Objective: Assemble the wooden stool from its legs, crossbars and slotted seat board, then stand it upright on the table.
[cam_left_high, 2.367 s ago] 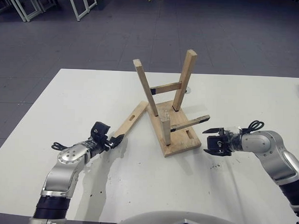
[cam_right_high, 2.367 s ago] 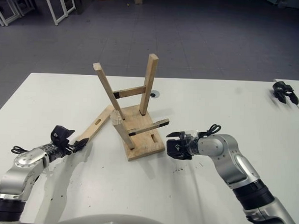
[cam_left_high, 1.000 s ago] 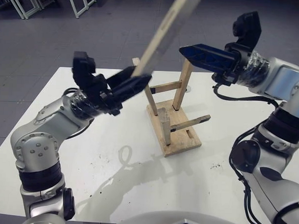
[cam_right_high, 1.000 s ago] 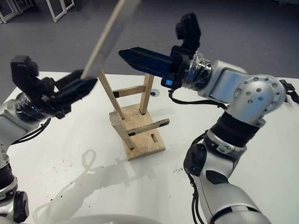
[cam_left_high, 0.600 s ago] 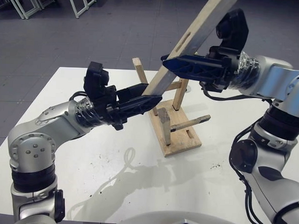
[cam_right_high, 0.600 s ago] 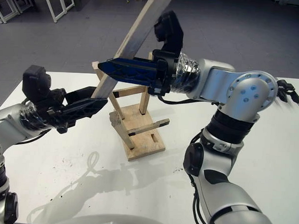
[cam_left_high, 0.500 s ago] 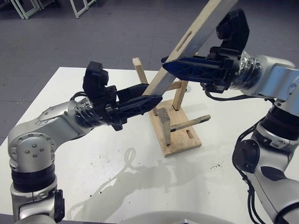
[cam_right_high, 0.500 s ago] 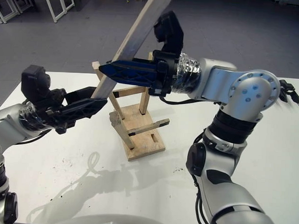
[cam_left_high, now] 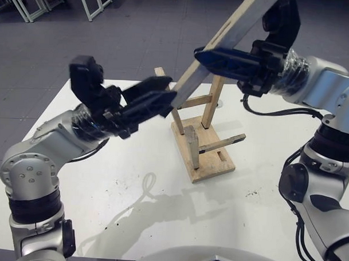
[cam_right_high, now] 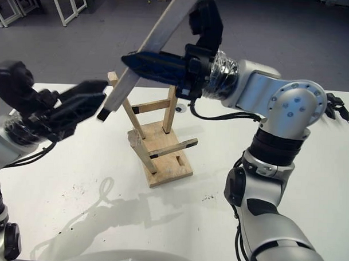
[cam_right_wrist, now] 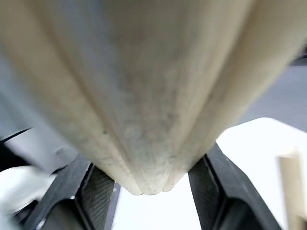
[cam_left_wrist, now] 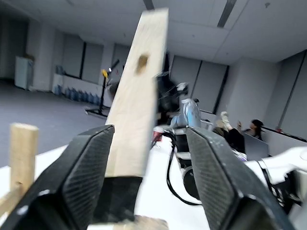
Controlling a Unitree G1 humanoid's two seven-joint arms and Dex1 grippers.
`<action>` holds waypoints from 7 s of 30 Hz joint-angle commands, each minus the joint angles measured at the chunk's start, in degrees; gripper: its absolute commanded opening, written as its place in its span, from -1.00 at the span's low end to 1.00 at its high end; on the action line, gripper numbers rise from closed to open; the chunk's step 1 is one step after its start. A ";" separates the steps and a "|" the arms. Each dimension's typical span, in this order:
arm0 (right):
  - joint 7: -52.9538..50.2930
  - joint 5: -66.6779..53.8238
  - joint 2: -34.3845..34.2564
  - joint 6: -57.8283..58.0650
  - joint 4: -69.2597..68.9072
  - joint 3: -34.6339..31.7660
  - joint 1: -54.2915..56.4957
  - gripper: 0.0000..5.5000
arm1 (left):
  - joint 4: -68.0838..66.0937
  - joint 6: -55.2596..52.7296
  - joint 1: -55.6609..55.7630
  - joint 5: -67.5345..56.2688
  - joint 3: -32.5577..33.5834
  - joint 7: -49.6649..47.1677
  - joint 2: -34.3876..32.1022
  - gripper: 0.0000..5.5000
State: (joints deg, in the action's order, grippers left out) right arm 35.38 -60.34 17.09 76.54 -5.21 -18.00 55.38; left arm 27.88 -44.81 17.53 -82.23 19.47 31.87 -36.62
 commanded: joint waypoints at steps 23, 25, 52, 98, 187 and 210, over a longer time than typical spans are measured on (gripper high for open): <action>18.07 32.54 21.96 -31.57 1.70 24.98 -32.32 -0.26 | -13.77 14.74 -12.59 60.01 -15.87 -12.99 6.09 0.04; 17.23 29.83 20.70 -28.51 -0.64 23.47 -33.66 -0.26 | -14.11 14.83 -12.51 60.24 -14.93 -12.64 5.97 0.04; 13.93 26.90 11.83 -30.89 -6.52 28.54 -35.58 -0.26 | -17.00 15.17 -10.80 63.31 -12.40 -8.98 6.79 0.04; 12.26 46.10 15.74 -64.38 3.80 39.83 -44.42 -0.26 | -3.46 7.73 26.71 45.99 -31.51 32.53 -15.31 0.27; 9.69 61.32 21.25 -72.86 10.22 50.24 -46.38 -0.25 | -29.29 28.52 28.40 81.21 -56.20 54.45 -2.93 -0.84; 11.54 59.61 25.14 -50.76 7.63 57.05 -40.16 -0.25 | -25.72 23.62 25.58 85.58 -58.78 49.13 -0.79 -0.83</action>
State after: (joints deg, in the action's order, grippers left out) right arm 43.74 -11.72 35.21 12.12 -7.76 31.52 22.00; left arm 3.00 -17.57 49.90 4.83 -38.33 79.92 -37.49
